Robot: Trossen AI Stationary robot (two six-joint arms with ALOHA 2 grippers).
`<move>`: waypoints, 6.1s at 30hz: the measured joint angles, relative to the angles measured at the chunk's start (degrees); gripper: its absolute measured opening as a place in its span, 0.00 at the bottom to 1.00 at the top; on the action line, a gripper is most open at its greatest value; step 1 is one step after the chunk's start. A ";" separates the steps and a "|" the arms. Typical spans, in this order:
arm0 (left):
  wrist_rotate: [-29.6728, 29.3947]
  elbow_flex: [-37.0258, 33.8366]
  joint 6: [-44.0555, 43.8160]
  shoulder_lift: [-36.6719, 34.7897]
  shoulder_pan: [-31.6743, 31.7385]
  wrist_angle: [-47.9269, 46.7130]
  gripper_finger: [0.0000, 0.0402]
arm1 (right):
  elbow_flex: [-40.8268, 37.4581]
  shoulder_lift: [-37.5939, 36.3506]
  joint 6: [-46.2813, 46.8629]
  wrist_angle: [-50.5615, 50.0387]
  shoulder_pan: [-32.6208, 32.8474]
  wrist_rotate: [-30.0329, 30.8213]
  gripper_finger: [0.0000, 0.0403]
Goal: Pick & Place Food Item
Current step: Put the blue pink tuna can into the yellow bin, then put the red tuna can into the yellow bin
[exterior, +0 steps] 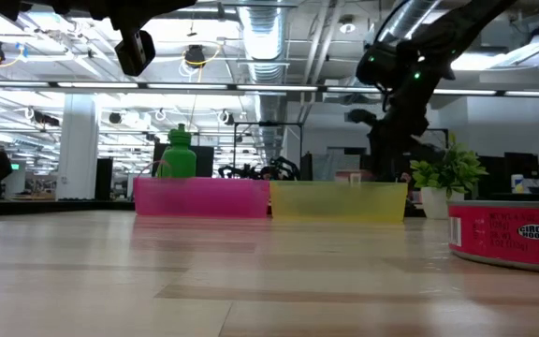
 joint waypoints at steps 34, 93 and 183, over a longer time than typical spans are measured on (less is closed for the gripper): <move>0.34 -0.01 -0.42 0.00 0.00 0.02 0.00 | 0.06 11.41 7.57 8.22 -4.30 1.66 0.00; 2.55 0.00 -0.15 0.00 -0.04 0.00 0.00 | 0.33 9.65 -47.42 -8.39 52.48 -26.20 0.63; 2.70 0.00 0.87 -0.02 -0.06 0.02 0.00 | 2.56 -1.94 -43.98 1.58 -1.67 -9.13 0.00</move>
